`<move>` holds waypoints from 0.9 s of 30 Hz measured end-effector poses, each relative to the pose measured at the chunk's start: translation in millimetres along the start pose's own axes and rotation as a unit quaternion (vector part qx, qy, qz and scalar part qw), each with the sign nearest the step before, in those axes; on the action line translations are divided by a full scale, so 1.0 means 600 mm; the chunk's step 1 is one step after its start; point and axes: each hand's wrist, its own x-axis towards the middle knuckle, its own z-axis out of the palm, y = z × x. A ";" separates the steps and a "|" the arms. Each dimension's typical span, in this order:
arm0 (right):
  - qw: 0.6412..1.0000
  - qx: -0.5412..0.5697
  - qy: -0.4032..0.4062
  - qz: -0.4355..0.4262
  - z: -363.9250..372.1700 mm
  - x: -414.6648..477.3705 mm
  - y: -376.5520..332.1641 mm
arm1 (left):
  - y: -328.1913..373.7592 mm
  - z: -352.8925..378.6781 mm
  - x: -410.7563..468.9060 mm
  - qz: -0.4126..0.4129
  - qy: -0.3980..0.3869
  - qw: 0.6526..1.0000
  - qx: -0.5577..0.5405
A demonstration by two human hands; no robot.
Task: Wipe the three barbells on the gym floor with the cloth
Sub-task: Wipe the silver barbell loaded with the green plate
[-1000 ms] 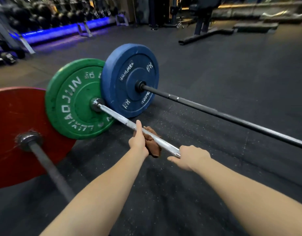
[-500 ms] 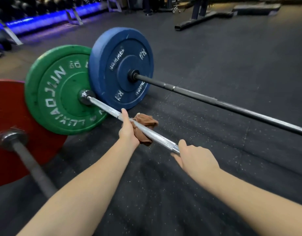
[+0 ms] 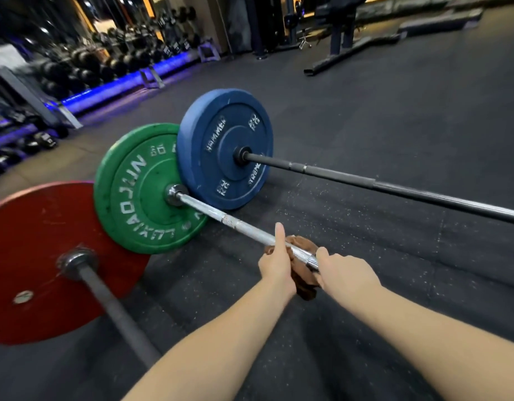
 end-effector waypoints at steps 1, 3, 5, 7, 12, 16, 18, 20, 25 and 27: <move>1.000 0.001 -0.003 0.000 -0.002 -0.002 0.000 | 0.004 -0.002 0.000 0.003 0.007 1.000 -0.005; 1.000 0.005 -0.009 -0.002 -0.007 -0.007 -0.001 | 0.012 -0.012 0.007 0.012 0.019 1.000 -0.003; 1.000 0.000 -0.005 -0.004 -0.006 -0.009 0.000 | 0.016 -0.021 0.015 0.021 0.024 0.999 0.008; 1.000 -0.009 0.006 -0.012 -0.003 -0.008 0.003 | 0.025 -0.031 0.030 0.039 0.033 0.999 0.006; 1.000 0.009 0.020 -0.015 0.010 -0.001 0.010 | 0.067 -0.060 0.089 0.056 0.068 0.995 -0.048; 0.999 0.014 0.025 -0.015 0.014 0.001 0.015 | 0.055 -0.049 0.107 0.017 0.035 0.998 -0.046; 0.999 0.013 0.027 -0.016 0.014 0.004 0.014 | 0.042 -0.046 0.111 0.009 0.035 0.999 -0.021; 0.999 0.010 0.028 -0.020 0.015 0.004 0.013 | 0.033 -0.038 0.086 0.000 0.014 1.000 -0.011; 0.999 -0.004 0.036 -0.002 0.020 0.005 0.009 | -0.001 -0.006 -0.004 -0.005 -0.032 0.999 0.040; 1.000 0.000 0.031 0.000 0.017 0.002 0.007 | 0.003 -0.004 -0.013 0.008 -0.013 0.999 0.048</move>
